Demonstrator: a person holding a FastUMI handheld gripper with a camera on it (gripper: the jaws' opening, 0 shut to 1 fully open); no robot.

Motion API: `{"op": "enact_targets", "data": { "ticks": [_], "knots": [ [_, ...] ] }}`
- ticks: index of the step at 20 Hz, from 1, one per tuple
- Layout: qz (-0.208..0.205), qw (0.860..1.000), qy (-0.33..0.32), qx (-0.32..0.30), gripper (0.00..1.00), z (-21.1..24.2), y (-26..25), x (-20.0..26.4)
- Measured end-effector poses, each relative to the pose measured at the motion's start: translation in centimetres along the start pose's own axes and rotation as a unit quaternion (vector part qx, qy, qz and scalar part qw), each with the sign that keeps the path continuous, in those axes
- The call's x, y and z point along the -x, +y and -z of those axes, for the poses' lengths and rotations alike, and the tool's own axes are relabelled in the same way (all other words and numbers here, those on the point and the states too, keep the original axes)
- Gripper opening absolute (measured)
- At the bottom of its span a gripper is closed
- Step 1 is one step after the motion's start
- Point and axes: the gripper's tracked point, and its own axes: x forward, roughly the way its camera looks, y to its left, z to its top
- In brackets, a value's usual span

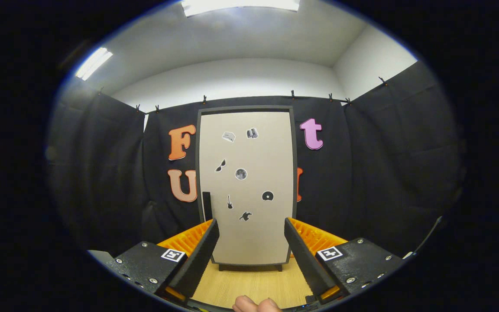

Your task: Open the shoe cabinet door, grab the shoes and put them into the shoe cabinet, then close the shoe cabinet door.

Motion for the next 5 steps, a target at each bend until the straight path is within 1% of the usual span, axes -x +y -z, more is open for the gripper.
{"op": "enact_targets", "data": {
  "ticks": [5],
  "knots": [
    [0.002, 1.0, 0.003, 0.005, 0.95, 0.28, 0.44, -0.54]
  ]
}}
